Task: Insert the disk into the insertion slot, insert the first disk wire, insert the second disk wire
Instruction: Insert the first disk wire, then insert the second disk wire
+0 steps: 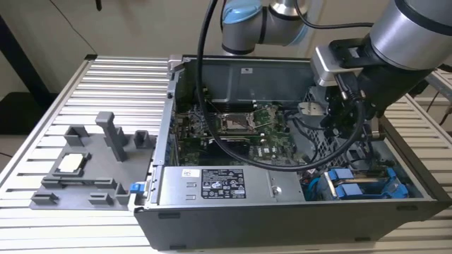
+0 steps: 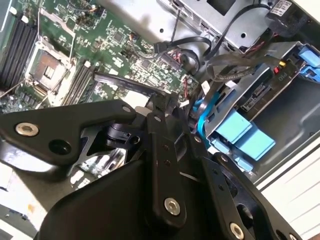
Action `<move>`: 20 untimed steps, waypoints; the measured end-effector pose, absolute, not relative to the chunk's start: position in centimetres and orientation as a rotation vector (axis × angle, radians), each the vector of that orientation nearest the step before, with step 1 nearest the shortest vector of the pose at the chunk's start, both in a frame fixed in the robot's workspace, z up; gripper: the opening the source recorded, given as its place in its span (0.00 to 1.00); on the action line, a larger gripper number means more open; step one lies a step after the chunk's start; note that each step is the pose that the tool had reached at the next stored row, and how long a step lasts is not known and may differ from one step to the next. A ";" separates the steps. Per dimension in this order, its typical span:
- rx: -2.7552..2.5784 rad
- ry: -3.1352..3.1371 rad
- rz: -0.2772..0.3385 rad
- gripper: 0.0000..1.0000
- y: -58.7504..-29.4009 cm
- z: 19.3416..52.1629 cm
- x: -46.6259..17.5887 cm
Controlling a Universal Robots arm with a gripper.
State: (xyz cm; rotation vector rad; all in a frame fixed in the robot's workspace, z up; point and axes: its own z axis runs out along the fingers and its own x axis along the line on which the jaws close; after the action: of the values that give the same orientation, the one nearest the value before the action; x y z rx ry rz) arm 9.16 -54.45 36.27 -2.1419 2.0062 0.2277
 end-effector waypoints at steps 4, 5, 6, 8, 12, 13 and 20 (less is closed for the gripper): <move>-2.143 1.991 0.241 0.27 -54.6 36.2 9.2; -2.143 1.989 0.242 0.27 -54.6 36.2 9.2; -2.143 1.989 0.242 0.27 -54.6 36.2 9.2; -2.143 1.989 0.242 0.27 -54.6 36.2 9.2; -2.143 1.989 0.243 0.27 -54.6 36.2 9.2; -2.143 1.989 0.243 0.25 -54.6 36.2 9.2; -2.143 1.989 0.243 0.16 -54.6 36.2 9.2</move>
State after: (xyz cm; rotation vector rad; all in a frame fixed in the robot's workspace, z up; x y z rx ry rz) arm 9.19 -54.57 36.25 -2.1426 1.9886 0.2435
